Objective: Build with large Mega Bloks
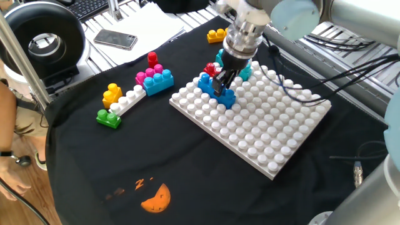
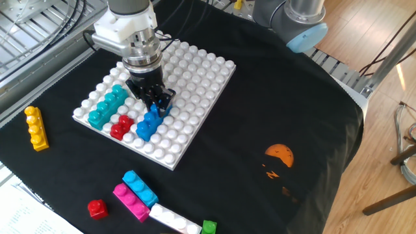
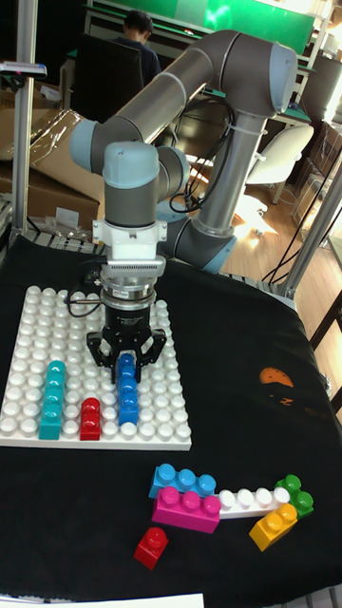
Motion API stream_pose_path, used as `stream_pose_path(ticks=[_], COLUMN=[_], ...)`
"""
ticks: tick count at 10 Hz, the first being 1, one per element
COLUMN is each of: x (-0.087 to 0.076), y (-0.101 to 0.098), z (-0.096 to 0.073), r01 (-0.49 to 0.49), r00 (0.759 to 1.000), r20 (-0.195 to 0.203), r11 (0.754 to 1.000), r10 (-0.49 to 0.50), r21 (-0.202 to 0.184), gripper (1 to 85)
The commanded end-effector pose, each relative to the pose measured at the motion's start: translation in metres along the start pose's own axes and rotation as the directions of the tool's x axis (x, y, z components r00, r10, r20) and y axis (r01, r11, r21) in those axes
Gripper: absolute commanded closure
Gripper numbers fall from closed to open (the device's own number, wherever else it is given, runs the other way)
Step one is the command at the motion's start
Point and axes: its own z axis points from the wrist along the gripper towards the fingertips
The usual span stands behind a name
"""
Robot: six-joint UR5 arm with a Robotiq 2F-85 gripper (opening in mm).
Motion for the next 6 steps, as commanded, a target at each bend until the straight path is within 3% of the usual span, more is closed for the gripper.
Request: stream_pose_path(ticks=[1,2,4,5,6], x=[-0.006,-0.013,-0.025,-0.032,-0.041], y=[-0.005,0.002,0.004,0.004,0.008], z=[-0.015,-0.020,-0.040,-0.049,-0.051], r01=[0.046,0.050,0.044,0.029,-0.006], r00=[0.999,0.998,0.999,0.999,1.000], r20=[0.013,0.026,-0.005,-0.014,-0.002], r11=[0.999,0.998,0.999,1.000,1.000], r10=[-0.045,-0.049,-0.044,-0.030,0.006], r21=[-0.020,-0.033,-0.024,-0.006,0.006], gripper=[20.0,14.0,14.7,22.7,55.0])
